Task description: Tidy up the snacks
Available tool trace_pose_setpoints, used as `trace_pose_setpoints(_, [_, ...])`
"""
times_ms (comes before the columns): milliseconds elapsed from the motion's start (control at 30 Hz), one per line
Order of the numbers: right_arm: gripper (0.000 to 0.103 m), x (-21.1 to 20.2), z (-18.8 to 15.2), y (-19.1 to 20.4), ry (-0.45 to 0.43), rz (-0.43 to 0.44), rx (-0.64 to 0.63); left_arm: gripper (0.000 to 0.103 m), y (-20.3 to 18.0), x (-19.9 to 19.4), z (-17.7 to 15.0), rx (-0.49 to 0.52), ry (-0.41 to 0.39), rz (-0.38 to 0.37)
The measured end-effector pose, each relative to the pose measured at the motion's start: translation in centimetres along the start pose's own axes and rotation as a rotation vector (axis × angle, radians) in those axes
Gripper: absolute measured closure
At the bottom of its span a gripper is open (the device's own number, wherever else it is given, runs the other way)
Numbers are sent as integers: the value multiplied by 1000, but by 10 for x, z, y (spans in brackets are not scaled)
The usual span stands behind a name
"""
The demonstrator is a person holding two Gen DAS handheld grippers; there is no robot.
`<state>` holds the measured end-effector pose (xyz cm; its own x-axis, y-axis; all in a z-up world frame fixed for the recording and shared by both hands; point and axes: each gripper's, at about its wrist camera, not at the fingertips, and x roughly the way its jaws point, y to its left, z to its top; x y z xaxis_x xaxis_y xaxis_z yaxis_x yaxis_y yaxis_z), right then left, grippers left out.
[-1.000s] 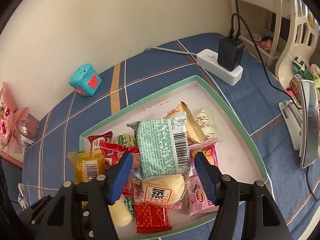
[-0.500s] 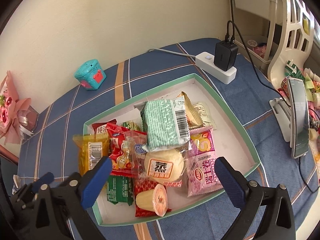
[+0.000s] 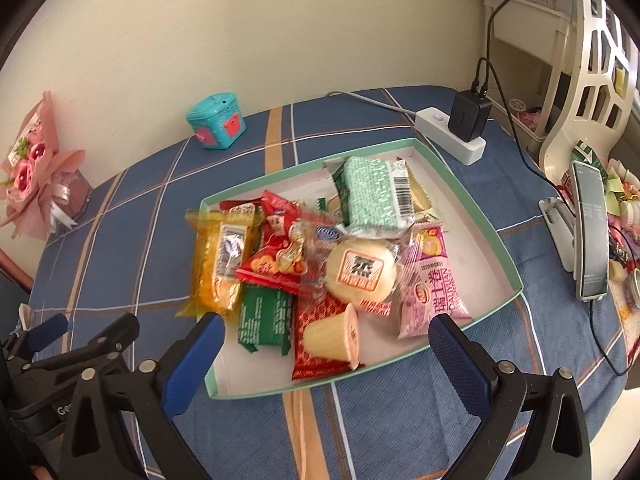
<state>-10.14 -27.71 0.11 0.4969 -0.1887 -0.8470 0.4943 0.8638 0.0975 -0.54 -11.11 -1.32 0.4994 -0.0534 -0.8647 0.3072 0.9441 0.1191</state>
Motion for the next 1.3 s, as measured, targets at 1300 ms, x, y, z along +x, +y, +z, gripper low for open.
trace_pose_setpoints(1300, [0, -8, -28, 14, 19, -38, -66, 2, 42, -8, -37, -66, 25, 62])
